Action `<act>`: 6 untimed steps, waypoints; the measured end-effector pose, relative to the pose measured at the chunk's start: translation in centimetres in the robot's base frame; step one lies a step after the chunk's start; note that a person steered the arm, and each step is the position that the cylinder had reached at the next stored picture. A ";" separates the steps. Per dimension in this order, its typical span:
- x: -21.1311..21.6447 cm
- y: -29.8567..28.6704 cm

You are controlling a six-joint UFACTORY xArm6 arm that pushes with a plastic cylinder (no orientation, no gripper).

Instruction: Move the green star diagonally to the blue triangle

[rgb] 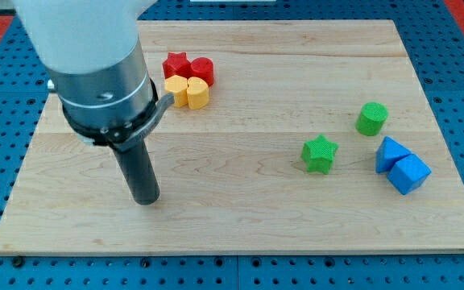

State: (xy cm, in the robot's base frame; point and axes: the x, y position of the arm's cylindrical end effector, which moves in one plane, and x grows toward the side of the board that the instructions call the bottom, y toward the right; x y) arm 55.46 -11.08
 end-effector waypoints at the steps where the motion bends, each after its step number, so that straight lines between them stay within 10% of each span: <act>1: 0.6 3.0; 6: -5.8 24.7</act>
